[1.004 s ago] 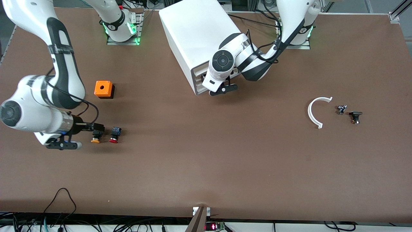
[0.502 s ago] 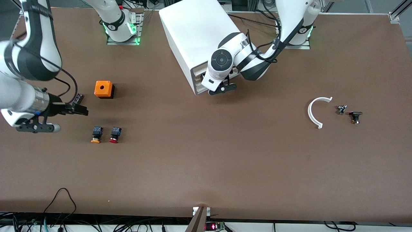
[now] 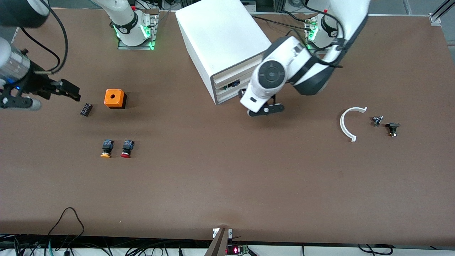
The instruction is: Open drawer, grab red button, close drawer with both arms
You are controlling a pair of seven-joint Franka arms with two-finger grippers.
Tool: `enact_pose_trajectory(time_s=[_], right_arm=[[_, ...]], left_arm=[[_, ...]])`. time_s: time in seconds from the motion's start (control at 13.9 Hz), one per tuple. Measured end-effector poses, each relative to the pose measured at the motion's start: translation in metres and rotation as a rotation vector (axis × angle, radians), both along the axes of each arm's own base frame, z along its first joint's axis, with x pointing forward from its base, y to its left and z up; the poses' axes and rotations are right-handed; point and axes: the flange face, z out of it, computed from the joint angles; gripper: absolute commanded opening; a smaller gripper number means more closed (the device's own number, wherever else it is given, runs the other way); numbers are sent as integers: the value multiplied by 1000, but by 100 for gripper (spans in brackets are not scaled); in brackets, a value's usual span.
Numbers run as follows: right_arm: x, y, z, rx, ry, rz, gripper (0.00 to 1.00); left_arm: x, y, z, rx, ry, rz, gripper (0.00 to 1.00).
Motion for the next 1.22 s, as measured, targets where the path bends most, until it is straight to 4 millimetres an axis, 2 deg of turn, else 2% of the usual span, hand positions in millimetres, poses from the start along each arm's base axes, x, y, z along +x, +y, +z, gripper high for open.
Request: enact_pose_trajectory(time_s=[0.14, 0.36, 0.57, 0.72, 0.79, 1.0, 1.15, 1.22], right_arm=[[-6, -1, 10, 2, -10, -1, 100], [-6, -1, 7, 1, -5, -1, 100], [-7, 8, 8, 2, -6, 8, 100], [-9, 8, 12, 4, -13, 7, 100], [-10, 7, 14, 4, -16, 6, 100], [-14, 6, 22, 4, -28, 3, 100], [-15, 5, 24, 3, -30, 2, 100], [-16, 4, 24, 3, -29, 0, 100]], left_arm=[[21, 37, 23, -20, -26, -39, 100], [42, 98, 52, -42, -37, -118, 100], [42, 137, 90, -47, -46, -197, 100], [41, 161, 126, -56, -89, -282, 100], [42, 180, 142, -58, -117, -325, 100], [49, 264, 179, -78, -180, -421, 100], [42, 314, 190, -70, -194, -400, 100], [34, 331, 193, -63, -200, -378, 100]])
